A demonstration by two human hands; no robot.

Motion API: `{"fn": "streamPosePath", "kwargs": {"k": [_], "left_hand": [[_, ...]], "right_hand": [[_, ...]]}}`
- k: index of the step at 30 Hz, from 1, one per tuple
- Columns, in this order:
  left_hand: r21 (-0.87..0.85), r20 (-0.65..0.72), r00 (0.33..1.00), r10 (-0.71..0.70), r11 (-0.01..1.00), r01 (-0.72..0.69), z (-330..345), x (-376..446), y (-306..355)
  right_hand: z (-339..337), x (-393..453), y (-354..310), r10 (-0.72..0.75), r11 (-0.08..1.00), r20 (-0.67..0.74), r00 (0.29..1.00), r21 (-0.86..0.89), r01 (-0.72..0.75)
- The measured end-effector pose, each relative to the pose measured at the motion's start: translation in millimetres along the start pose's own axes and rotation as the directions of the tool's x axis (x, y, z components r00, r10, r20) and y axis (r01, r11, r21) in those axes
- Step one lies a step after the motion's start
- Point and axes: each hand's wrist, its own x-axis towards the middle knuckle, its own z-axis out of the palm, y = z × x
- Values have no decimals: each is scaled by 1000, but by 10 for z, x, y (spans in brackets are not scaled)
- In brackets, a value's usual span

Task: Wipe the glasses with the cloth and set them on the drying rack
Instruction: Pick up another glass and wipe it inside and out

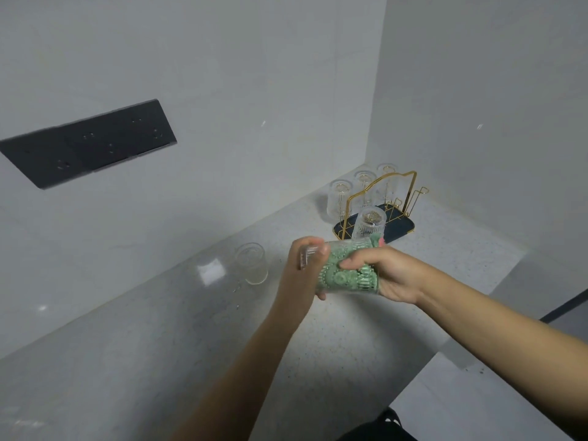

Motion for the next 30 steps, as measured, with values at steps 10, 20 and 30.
{"fn": "streamPosePath", "kwargs": {"k": [10, 20, 30], "left_hand": [[-7, 182, 895, -408, 909, 416, -3, -47, 159], [-102, 295, 925, -239, 955, 279, -75, -43, 11], [-25, 62, 997, 48, 999, -46, -62, -92, -189]], "right_hand": [[-8, 6, 48, 8, 752, 19, 1000, -660, 6], [52, 3, 122, -10, 746, 170, 985, -654, 121], [2, 14, 61, 24, 999, 57, 998, -50, -22]]}}
